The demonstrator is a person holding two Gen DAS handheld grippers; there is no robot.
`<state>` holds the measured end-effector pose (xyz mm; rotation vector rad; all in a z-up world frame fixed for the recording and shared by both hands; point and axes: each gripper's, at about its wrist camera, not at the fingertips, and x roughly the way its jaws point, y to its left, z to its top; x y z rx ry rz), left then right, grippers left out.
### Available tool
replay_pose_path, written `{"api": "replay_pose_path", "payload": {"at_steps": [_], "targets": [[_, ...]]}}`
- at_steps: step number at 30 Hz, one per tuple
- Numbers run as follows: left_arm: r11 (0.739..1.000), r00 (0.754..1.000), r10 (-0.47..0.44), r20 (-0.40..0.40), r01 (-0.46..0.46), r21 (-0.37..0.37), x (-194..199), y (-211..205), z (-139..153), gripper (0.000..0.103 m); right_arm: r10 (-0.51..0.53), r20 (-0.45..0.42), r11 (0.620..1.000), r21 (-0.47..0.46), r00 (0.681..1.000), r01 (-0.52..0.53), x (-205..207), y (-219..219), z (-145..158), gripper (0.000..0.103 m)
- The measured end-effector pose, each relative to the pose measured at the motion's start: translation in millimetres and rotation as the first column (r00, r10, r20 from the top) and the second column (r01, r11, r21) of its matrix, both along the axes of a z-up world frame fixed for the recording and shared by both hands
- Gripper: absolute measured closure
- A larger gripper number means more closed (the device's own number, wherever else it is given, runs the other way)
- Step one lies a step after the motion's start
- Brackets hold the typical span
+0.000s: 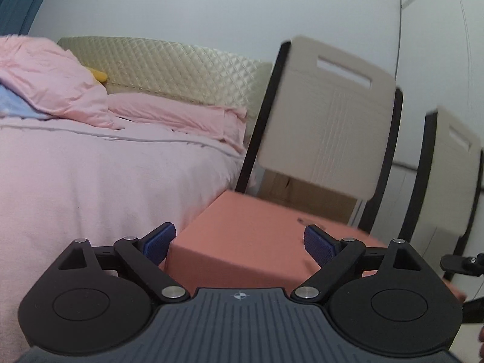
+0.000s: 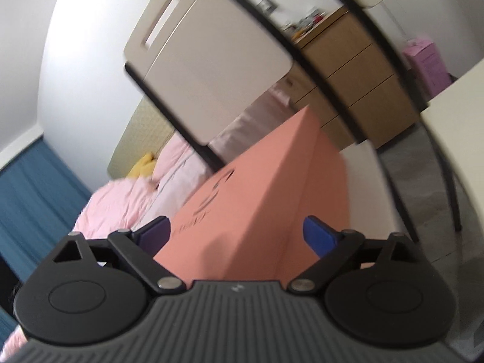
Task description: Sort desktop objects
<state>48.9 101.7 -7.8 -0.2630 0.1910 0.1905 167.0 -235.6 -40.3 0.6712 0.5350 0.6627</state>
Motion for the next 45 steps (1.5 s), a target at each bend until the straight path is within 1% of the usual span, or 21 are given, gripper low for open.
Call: {"api": "replay_pose_path", "payload": {"at_steps": [2,5,9,12,13,16,18,20,22,26,29,37,41,44,45], "targets": [[1.000,1.000,-0.015,-0.012,0.015,-0.008,1.2,1.8,0.3,0.010,0.013,-0.013,1.000,-0.022,1.000,-0.013,0.4,5.2,-3.6,0.013],[0.998,0.999,-0.044,-0.021,0.043,-0.039,1.2,4.8,2.0,0.010,0.001,-0.006,1.000,-0.011,1.000,-0.001,1.0,2.1,-3.5,0.017],[0.995,0.996,-0.090,-0.029,0.089,-0.040,3.4,1.1,2.5,0.010,0.001,0.006,1.000,-0.014,1.000,-0.001,4.4,-9.1,0.4,0.022],[0.993,0.994,-0.110,-0.022,0.109,-0.053,1.9,1.4,2.7,0.010,-0.013,0.001,1.000,-0.024,1.000,0.013,8.2,-18.2,-0.9,0.035],[0.992,0.993,-0.114,-0.020,0.113,-0.060,0.8,2.4,3.0,0.010,-0.010,0.003,1.000,-0.025,1.000,0.010,7.7,-19.8,-0.6,0.036],[0.988,0.992,-0.128,-0.005,0.127,-0.093,-7.4,5.9,5.6,0.010,-0.003,0.013,1.000,-0.028,1.000,0.003,3.2,-22.7,2.3,0.036],[0.989,0.992,-0.123,-0.016,0.122,-0.084,-11.2,3.7,9.5,0.010,0.003,0.019,1.000,-0.021,1.000,-0.003,-1.8,-25.1,3.7,0.036],[0.992,0.993,-0.113,-0.043,0.111,-0.058,-13.3,-1.7,13.1,0.010,0.015,0.024,1.000,-0.014,1.000,-0.015,-6.5,-28.5,4.5,0.036],[0.993,0.992,-0.112,-0.058,0.110,-0.041,-16.2,-6.5,13.8,0.010,0.023,0.033,0.999,-0.031,0.999,-0.022,-11.0,-30.2,6.1,0.036],[0.993,0.990,-0.113,-0.081,0.111,-0.031,-15.0,-8.7,11.9,0.010,0.027,0.031,0.998,-0.053,0.999,-0.026,-12.3,-33.8,6.4,0.036],[0.994,0.987,-0.110,-0.113,0.109,-0.018,-12.3,-10.6,10.1,0.010,0.028,0.016,0.997,-0.075,0.999,-0.027,-12.6,-31.9,2.4,0.036],[0.993,0.979,-0.118,-0.167,0.116,-0.020,6.9,-6.9,-3.8,0.009,0.028,-0.015,0.991,-0.131,1.000,-0.029,-9.8,-25.6,-7.3,0.036],[0.993,0.979,-0.116,-0.168,0.117,-0.006,19.2,-6.3,-6.7,0.009,0.018,-0.031,0.989,-0.146,0.999,-0.023,-7.8,-23.3,-12.4,0.036],[0.993,0.978,-0.118,-0.174,0.118,-0.007,20.1,-5.6,-4.5,0.009,0.007,-0.030,0.989,-0.149,1.000,-0.011,-7.5,-22.9,-13.1,0.036],[0.993,0.978,-0.109,-0.175,0.113,0.012,17.1,-8.4,-1.3,0.010,0.003,-0.030,0.989,-0.148,1.000,-0.007,-7.9,-23.0,-13.2,0.036]]}}
